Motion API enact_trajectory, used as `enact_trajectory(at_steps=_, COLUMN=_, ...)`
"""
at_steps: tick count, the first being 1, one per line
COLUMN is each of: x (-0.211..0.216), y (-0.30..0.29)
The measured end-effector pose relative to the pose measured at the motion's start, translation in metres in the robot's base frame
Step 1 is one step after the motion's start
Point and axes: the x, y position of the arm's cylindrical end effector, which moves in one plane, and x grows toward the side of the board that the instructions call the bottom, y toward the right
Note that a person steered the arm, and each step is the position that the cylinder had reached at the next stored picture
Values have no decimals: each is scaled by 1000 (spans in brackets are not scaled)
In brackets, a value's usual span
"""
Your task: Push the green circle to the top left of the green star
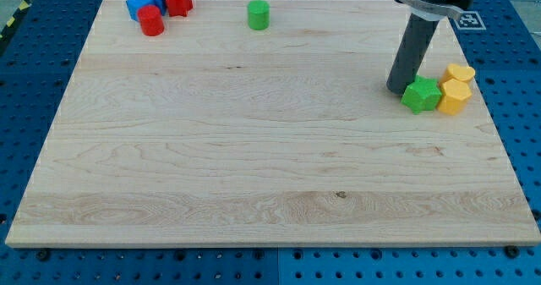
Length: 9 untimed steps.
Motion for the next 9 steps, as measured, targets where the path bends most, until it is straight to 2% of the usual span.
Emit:
enact_trajectory(at_steps=2, x=2, y=5)
enact_trajectory(at_steps=3, x=-1, y=-22)
enact_trajectory(at_steps=4, x=-1, y=-109)
enact_trajectory(at_steps=5, x=-23, y=-163)
enact_trajectory(at_steps=6, x=-70, y=-199)
enact_trajectory(at_steps=7, x=-97, y=-234)
enact_trajectory(at_steps=9, x=-159, y=-254)
